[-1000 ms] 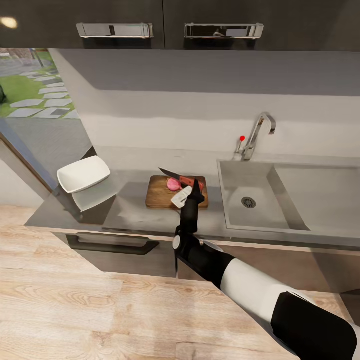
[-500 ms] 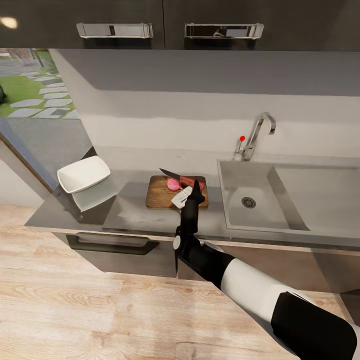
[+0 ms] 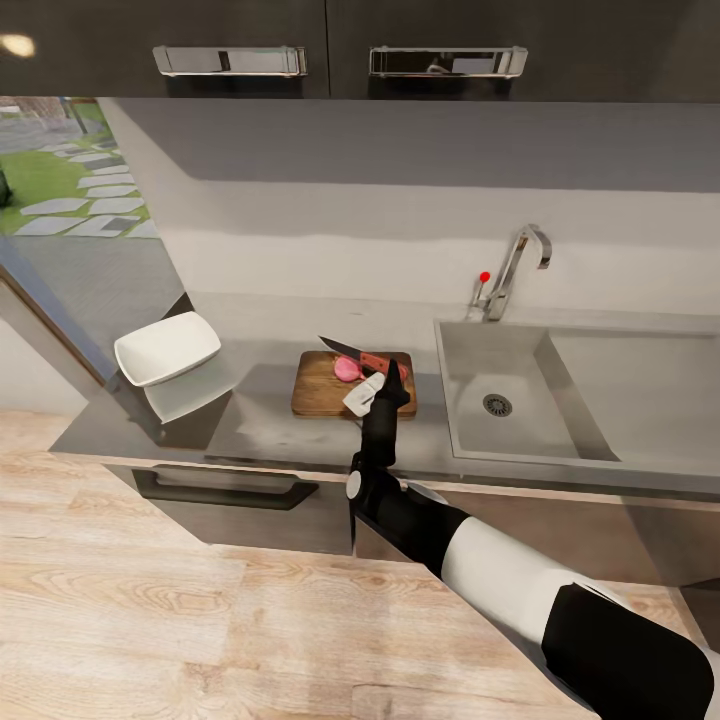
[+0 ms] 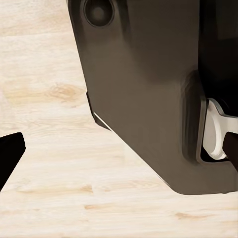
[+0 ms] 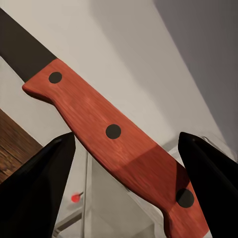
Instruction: In the kitchen, take the Vidalia onion out of the sink, dice it on the chopping board with the paring knife, put the diced onion into the bowl on the countertop, then place both the paring knife and the chopping board into the sink.
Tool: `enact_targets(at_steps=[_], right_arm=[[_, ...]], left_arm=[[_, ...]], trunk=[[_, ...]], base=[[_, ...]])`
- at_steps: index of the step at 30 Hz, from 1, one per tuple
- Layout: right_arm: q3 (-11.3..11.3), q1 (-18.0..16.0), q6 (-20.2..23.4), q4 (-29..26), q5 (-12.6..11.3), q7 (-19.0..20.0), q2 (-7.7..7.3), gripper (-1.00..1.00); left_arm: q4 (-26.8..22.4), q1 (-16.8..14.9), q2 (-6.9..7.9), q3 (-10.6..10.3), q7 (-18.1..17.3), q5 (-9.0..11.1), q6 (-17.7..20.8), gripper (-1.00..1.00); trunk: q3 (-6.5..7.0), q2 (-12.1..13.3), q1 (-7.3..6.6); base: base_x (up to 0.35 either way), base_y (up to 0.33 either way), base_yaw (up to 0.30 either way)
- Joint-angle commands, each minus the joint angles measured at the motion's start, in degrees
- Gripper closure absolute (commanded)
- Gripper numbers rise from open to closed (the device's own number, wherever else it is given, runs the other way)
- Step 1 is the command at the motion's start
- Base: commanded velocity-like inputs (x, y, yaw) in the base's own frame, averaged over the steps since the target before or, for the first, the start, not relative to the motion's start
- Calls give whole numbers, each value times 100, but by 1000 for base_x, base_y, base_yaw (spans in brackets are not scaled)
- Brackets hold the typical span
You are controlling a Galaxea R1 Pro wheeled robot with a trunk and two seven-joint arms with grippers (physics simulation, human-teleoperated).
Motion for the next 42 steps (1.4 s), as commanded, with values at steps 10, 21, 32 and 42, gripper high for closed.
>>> enact_targets(at_steps=[10, 21, 32, 42], right_arm=[[10, -7, 45, 14, 16, -10, 0, 100], [10, -7, 44, 22, 13, -6, 0, 100], [10, -7, 44, 53, 15, -6, 0, 100], [1, -7, 20, -8, 39, -43, 0, 100]], left_arm=[[11, -3, -1, -48, 12, 49, -19, -100], [14, -3, 0, -48, 12, 49, -19, -100], [14, -4, 0, -48, 12, 49, -19, -100], [14, -2, 0, -48, 14, 49, -19, -100]], trunk=[[-8, -9, 3], [-8, -9, 3], [-8, -9, 3], [-8, -9, 3]], base=[[0, 0, 0], [0, 0, 0], [0, 0, 0], [0, 0, 0]])
